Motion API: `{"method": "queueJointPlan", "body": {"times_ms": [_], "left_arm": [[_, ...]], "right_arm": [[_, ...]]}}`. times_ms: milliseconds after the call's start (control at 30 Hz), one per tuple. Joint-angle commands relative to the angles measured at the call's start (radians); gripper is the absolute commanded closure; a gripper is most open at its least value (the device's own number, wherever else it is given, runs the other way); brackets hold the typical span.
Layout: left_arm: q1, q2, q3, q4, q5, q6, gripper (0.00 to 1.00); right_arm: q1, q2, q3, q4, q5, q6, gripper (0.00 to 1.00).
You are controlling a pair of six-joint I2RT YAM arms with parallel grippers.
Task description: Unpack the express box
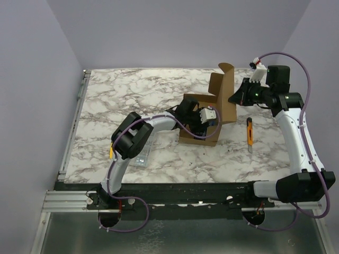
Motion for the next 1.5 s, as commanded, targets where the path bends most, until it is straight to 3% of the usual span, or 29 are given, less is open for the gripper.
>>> {"method": "queueJointPlan", "body": {"times_ms": [0,200,367,533,667,933,1067,1233,1467], "left_arm": [[-0.003,-0.046,-0.016,-0.028,-0.096,0.020,0.53],[-0.004,-0.127,-0.022,-0.027,-0.103,0.028,0.65],[-0.001,-0.194,-0.030,-0.011,-0.138,0.031,0.68],[0.004,-0.267,-0.046,0.042,-0.214,0.021,0.79],[0.029,-0.309,-0.037,0.074,-0.308,-0.021,0.79],[0.150,-0.414,-0.115,0.298,-0.679,-0.299,0.79],[0.234,-0.431,-0.122,0.309,-0.901,-0.490,0.72],[0.384,-0.379,-0.147,0.302,-0.920,-0.726,0.68],[0.489,-0.197,-0.073,0.256,-0.929,-0.812,0.68]], "right_arm": [[-0.003,-0.026,-0.012,-0.030,0.042,-0.032,1.00],[-0.003,-0.036,-0.015,-0.023,0.072,-0.026,1.00],[-0.002,-0.057,-0.019,-0.014,0.101,-0.019,1.00],[-0.003,-0.072,-0.026,-0.002,0.138,-0.010,1.00],[-0.003,-0.073,-0.024,0.002,0.156,0.001,1.00],[-0.002,-0.069,-0.031,0.036,0.185,0.044,1.00],[-0.003,-0.038,-0.007,0.047,0.174,0.050,1.00],[-0.003,0.016,0.049,0.060,0.124,0.058,1.00],[-0.001,0.125,0.148,0.033,0.000,0.014,1.00]]}}
